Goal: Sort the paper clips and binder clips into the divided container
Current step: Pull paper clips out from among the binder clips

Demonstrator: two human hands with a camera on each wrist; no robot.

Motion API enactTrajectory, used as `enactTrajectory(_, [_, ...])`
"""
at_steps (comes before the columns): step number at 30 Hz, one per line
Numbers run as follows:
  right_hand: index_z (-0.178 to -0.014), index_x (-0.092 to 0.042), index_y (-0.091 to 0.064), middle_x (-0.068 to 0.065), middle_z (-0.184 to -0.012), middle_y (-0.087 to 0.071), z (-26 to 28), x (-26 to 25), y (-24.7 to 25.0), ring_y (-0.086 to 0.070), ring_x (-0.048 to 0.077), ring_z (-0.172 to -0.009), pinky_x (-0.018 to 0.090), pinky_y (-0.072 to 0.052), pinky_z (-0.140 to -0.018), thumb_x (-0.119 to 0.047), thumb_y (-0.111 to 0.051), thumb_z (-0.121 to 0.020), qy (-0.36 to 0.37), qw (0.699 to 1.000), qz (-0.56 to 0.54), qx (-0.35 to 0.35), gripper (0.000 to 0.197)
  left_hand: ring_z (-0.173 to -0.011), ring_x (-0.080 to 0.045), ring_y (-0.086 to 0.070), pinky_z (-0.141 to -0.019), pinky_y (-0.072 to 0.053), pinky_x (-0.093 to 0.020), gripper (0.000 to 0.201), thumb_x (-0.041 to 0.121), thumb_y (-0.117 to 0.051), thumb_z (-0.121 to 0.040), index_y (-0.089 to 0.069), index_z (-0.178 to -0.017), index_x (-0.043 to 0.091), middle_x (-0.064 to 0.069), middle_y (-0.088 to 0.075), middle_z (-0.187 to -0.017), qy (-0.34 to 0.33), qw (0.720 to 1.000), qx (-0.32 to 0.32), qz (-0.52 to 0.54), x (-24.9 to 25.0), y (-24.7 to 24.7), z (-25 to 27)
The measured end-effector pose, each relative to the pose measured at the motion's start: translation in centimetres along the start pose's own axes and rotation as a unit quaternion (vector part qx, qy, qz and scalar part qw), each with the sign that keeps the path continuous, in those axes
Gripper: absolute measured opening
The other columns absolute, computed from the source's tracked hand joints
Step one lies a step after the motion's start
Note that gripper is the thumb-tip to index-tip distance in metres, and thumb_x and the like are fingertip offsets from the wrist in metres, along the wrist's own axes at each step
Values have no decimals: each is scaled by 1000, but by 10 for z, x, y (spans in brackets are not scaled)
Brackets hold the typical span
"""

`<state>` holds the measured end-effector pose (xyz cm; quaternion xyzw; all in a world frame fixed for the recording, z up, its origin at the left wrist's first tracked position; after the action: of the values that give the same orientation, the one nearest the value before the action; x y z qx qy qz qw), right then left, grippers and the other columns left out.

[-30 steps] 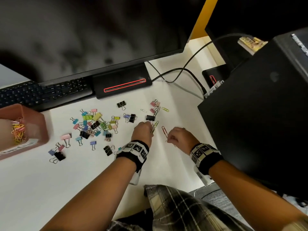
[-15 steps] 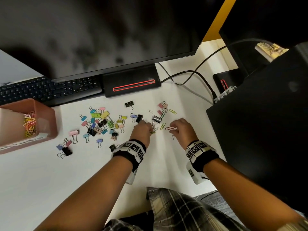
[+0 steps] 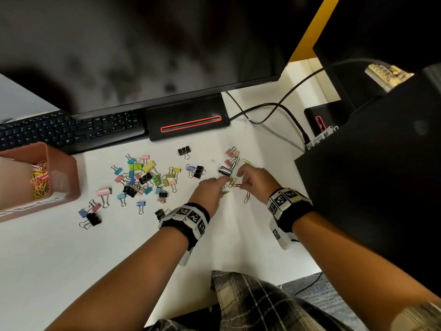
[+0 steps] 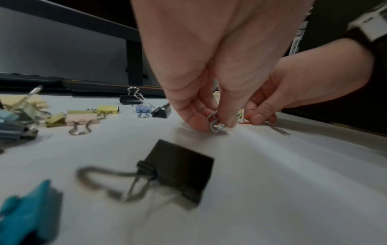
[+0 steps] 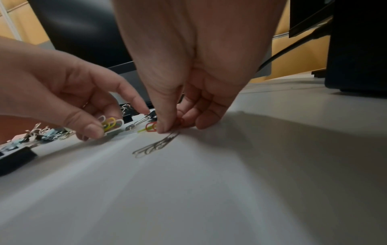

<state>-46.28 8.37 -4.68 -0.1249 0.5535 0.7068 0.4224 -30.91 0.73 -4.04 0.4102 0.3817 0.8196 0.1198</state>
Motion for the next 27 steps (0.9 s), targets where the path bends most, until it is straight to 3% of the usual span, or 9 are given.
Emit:
enactTrajectory(4, [-117,-21,-61,-3,-71,-56,-17,-6,7,-54,14,-69,22,-43,-71,-3,-66,-79,26,1000,7,15,42,-96,-31,-58,-82,-47,-33,39,-4,-47,-85,-55,-121,10,-17,-60,-104,31,999,23,-12,-4,-2,-5])
enactTrajectory(7, [-107,-17,-67,-10,-68,-46,-29,-11,8,-50,14,-71,23,-40,-72,-6,-68,-78,24,999,25,19,31,-95,-30,-58,-78,-45,-32,26,-2,-51,-85,-61,-107,8,-15,-62,-101,47,998,38,-16,-10,0,-8])
enactTrajectory(10, [-89,-11,-71,4,-81,-53,-33,-11,9,-55,21,-78,31,-47,-77,-13,-72,-77,16,999,48,20,13,-95,-28,-56,-77,-42,-29,17,3,-56,-86,-64,-100,7,-13,-61,-101,49,998,32,-19,-13,3,-11])
enactTrajectory(12, [-83,-8,-72,11,-91,-54,-32,-8,7,-51,19,-80,30,-45,-79,-14,-72,-77,17,998,52,28,8,-94,-29,-56,-77,-42,-30,13,6,-57,-87,-64,-97,5,-14,-58,-102,49,998,30,-28,-13,4,-12])
enactTrajectory(14, [-80,-6,-71,11,-94,-54,-28,-6,5,-49,17,-80,27,-43,-79,-10,-71,-77,21,998,45,38,5,-92,-30,-56,-75,-42,-29,14,4,-55,-87,-64,-98,3,-15,-54,-104,50,998,28,-35,-13,4,-13])
enactTrajectory(18, [-80,-4,-70,13,-89,-62,-19,-4,4,-59,26,-81,33,-48,-76,-3,-68,-76,37,998,50,28,4,-89,-30,-56,-71,-43,-31,16,-2,-50,-86,-61,-96,4,-16,-55,-102,56,997,21,-50,-10,4,-14])
enactTrajectory(22, [-81,-5,-69,7,-86,-55,-10,5,10,-54,18,-76,31,-48,-78,-4,-71,-75,21,999,13,43,6,-92,-30,-56,-76,-46,-35,16,-1,-51,-87,-59,-100,4,-16,-57,-103,63,996,13,-56,-10,4,-15])
enactTrajectory(24, [-80,-6,-69,1,-94,-48,-12,10,15,-52,15,-81,26,-45,-80,-5,-72,-75,3,997,-2,72,6,-95,-31,-56,-78,-45,-34,18,-1,-51,-86,-60,-101,4,-16,-57,-105,66,996,9,-57,-10,4,-16])
enactTrajectory(27, [-77,-10,-71,1,-115,-49,-22,10,22,-50,17,-101,29,-40,-93,-8,-74,-73,-7,997,18,71,5,-95,-32,-55,-76,-42,-32,22,-4,-48,-85,-61,-100,4,-16,-55,-106,64,996,4,-59,-10,3,-17])
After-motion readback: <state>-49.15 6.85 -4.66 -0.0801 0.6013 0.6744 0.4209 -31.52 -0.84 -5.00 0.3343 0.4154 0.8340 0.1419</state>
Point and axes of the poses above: each hand's wrist, its own z-axis away from the middle knuckle, its own y-axis out of the back of the hand, x = y × z, the point moved 1 cm from there along -z, towards the middle knuckle
